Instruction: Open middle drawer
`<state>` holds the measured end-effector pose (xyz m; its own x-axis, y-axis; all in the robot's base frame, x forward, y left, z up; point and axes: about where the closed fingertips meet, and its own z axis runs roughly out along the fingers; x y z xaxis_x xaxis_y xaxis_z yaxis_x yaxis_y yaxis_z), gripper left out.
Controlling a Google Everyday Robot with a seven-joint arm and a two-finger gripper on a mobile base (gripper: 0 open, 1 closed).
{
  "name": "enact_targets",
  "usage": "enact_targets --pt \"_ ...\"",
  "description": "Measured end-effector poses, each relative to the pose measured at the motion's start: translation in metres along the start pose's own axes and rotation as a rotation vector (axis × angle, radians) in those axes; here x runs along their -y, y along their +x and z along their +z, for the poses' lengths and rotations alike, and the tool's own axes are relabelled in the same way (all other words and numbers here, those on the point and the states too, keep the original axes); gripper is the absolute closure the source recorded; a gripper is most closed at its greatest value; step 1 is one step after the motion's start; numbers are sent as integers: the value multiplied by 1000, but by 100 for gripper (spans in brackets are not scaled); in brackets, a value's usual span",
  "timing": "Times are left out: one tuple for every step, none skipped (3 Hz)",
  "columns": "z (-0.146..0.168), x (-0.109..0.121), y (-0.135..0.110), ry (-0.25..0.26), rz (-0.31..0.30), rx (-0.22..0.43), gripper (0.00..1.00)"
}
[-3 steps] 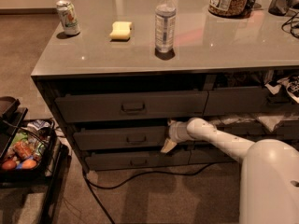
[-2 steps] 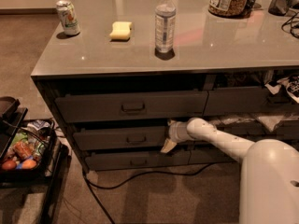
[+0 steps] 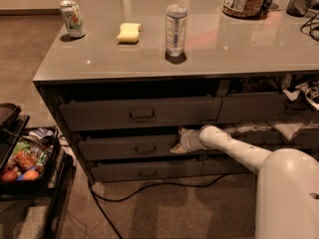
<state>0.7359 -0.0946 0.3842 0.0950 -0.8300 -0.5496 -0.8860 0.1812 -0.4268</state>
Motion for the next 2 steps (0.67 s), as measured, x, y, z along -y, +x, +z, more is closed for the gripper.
enact_targets --pt "0 0 0 0 0 0 65" --pt "0 0 0 0 0 0 89"
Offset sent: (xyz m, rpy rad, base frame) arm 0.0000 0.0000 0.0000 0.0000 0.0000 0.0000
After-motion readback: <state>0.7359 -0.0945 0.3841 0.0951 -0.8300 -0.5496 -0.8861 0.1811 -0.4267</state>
